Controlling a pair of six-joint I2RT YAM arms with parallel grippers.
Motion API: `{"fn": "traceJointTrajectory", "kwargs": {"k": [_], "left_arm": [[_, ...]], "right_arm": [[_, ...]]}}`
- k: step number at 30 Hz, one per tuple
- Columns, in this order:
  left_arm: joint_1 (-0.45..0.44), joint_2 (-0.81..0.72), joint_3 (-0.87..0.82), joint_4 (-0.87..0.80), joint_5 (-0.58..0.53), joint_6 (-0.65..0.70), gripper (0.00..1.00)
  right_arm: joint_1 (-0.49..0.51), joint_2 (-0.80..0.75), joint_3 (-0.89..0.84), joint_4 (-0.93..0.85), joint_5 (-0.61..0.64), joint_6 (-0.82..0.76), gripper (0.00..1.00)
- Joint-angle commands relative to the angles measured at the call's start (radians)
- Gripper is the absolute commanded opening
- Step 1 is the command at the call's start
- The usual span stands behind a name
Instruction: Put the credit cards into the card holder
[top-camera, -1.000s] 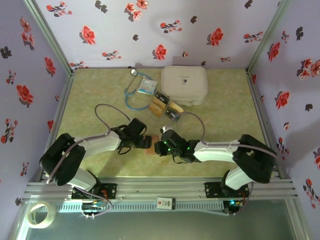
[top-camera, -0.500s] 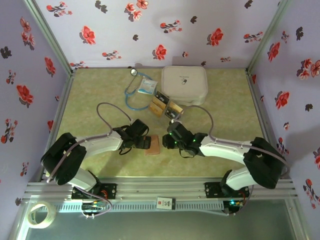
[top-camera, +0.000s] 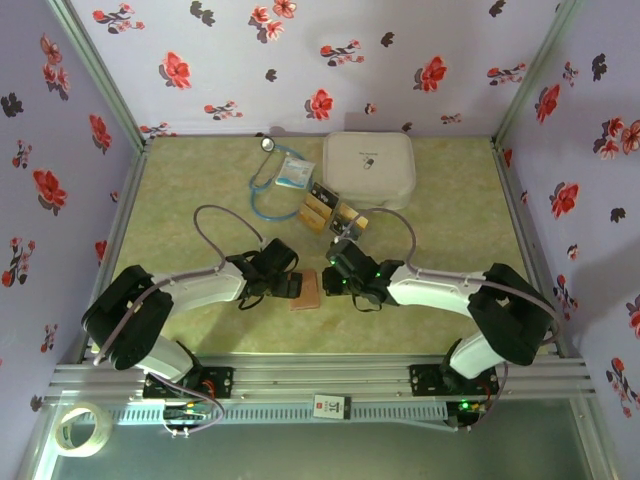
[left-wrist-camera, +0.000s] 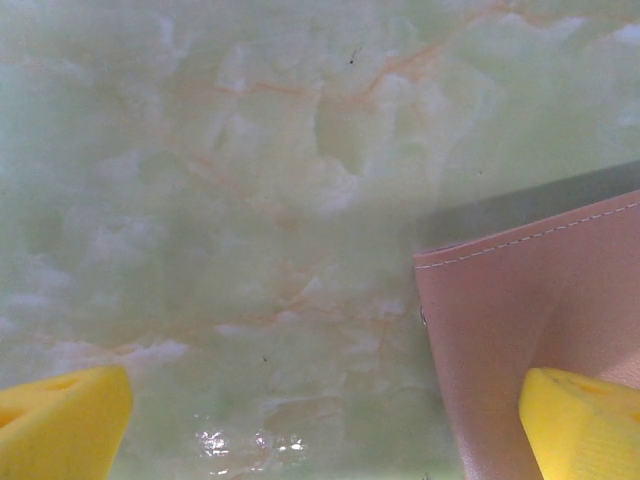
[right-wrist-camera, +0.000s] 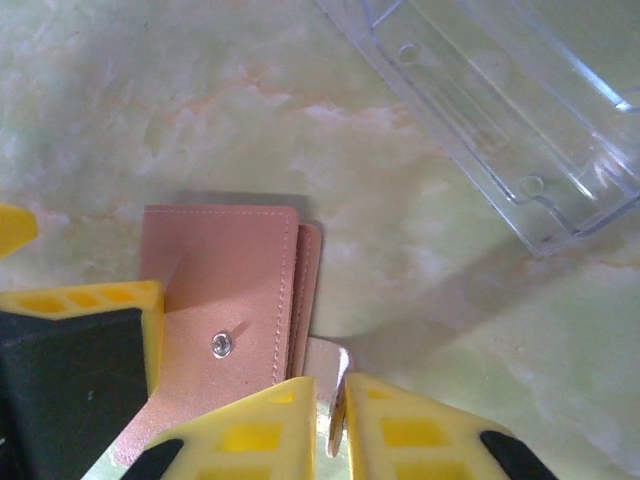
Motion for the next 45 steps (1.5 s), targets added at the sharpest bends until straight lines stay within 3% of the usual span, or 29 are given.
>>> {"fn": "traceJointTrajectory", "kwargs": {"k": [1, 10, 14, 23, 32, 45], "left_arm": [[-0.006, 0.019, -0.003, -0.039, -0.04, -0.005, 1.0], [-0.005, 0.016, -0.01, -0.034, -0.042, -0.005, 1.0], [-0.005, 0.013, -0.011, -0.034, -0.041, -0.006, 1.0], [-0.005, 0.007, -0.018, -0.024, -0.041, -0.005, 1.0], [-0.005, -0.003, -0.029, -0.013, -0.041, -0.009, 1.0], [0.0, -0.045, -0.029, -0.023, -0.045, -0.012, 1.0]], "right_arm": [[-0.011, 0.014, 0.015, -0.01, -0.005, -0.012, 0.12], [-0.019, 0.034, 0.011, 0.0, -0.019, -0.01, 0.07], [-0.02, 0.03, 0.005, 0.01, -0.024, -0.005, 0.0], [-0.019, 0.003, -0.009, 0.106, -0.109, 0.041, 0.0], [-0.016, 0.113, -0.01, 0.285, -0.2, 0.13, 0.0], [0.001, 0.221, -0.052, 0.404, -0.205, 0.19, 0.0]]}}
